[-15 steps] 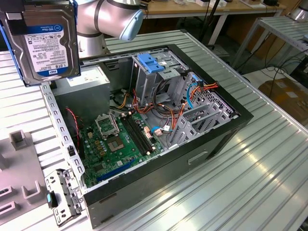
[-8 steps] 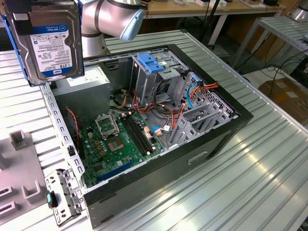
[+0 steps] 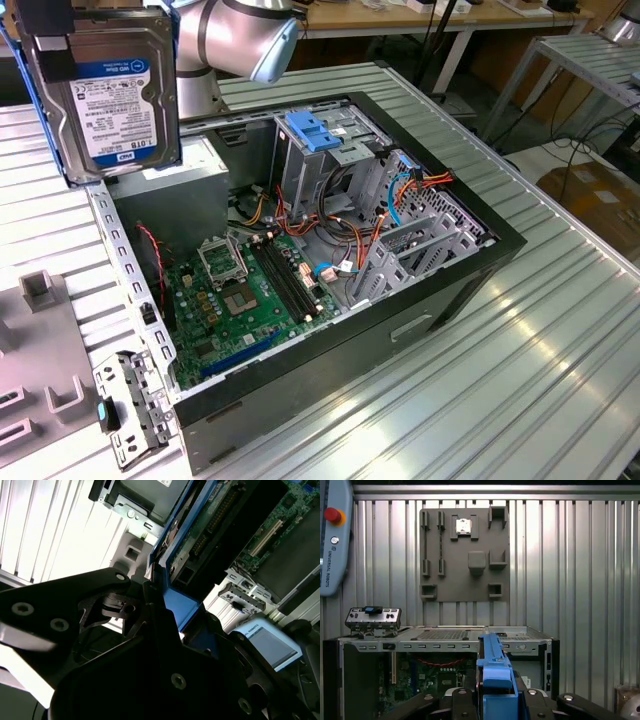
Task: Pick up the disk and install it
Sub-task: 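Pick up the disk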
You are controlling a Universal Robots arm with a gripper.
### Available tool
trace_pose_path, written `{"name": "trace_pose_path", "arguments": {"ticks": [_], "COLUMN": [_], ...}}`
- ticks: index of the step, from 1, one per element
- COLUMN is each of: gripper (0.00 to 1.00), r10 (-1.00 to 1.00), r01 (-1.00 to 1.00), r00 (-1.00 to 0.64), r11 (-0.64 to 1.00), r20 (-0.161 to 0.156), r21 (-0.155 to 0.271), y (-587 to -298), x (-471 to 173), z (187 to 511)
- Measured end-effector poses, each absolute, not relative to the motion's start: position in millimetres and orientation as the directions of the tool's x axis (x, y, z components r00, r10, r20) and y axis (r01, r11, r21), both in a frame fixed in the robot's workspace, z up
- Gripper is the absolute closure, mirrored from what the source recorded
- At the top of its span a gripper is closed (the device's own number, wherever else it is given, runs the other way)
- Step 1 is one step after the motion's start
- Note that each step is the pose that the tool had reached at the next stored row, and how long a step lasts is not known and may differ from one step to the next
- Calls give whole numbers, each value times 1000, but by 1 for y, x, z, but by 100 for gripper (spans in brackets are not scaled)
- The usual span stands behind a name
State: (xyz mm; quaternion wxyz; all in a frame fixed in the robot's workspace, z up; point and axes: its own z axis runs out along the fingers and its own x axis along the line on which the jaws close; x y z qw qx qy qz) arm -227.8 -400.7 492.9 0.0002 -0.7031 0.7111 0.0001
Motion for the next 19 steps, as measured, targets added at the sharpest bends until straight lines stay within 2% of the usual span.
{"name": "trace_pose_path", "arguments": {"ticks": [19], "gripper": [63], "r10": [-1000], "r01": [-1000], "r00": [-11], "r11": [11], "r20": [0], "r21": [0], "y": [-410], "x": [-197], "z": [493]}}
